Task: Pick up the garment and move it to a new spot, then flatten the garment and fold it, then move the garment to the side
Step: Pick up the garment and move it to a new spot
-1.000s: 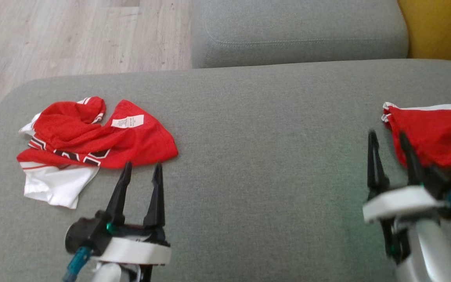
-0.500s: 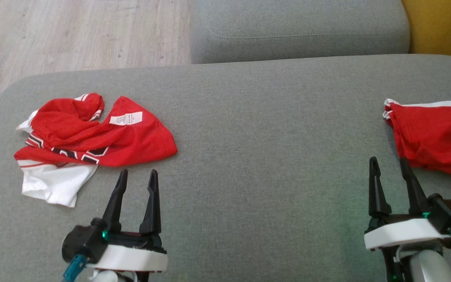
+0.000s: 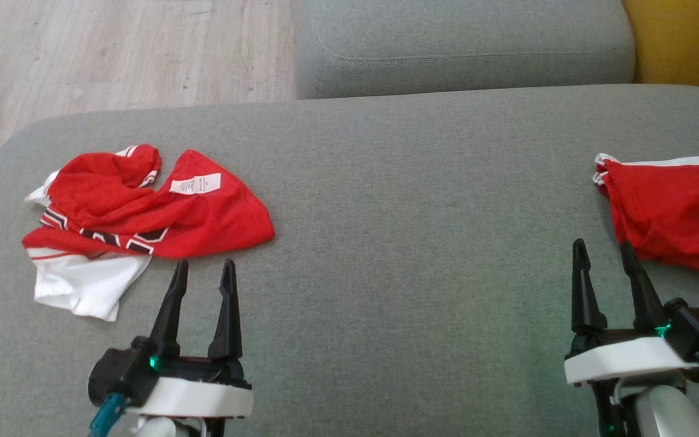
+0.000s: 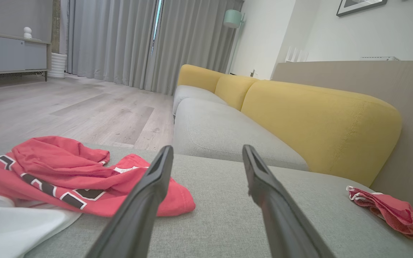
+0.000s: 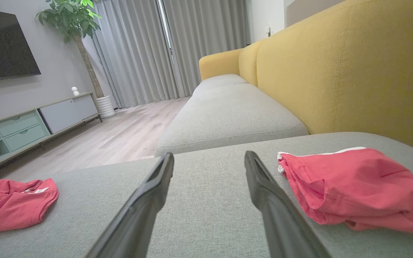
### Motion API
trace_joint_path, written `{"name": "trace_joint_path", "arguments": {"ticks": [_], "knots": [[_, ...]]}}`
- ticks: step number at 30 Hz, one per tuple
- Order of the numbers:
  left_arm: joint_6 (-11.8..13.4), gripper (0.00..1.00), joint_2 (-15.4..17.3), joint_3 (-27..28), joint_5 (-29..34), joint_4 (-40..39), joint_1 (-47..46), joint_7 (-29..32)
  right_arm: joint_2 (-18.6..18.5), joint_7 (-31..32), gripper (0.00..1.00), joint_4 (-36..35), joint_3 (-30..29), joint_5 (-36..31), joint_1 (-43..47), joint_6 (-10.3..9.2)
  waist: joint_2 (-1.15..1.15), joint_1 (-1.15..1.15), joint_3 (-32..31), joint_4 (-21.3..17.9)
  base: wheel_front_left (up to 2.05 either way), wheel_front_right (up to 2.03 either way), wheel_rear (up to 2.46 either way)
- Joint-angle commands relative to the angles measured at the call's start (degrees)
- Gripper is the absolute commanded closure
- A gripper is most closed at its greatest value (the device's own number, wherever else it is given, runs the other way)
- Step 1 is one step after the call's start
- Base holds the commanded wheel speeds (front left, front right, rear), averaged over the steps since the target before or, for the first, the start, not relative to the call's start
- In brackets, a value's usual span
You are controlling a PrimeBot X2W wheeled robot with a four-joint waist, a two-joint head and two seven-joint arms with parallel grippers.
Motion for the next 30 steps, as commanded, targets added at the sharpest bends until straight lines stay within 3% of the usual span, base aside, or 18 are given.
{"name": "trace_joint_path", "arguments": {"ticks": [1, 30], "knots": [[0.10, 0.00, 0.04, 1.62, -0.35, -1.97, -2.22, -0.29, -0.22, -0.63, 0.00, -2.10, 1.30, 0.28, -0.91, 0.37, 0.00, 0.00, -0.01, 0.20, 0.00, 0.00, 0.00], [1.17, 0.00, 0.04, 4.45, 2.51, -0.96, 1.41, -0.29, -0.22, -0.63, 0.00, 0.11, 12.37, 3.02, 1.60, 0.37, 0.00, 0.00, -3.77, 16.33, 0.00, 0.00, 0.00]]}}
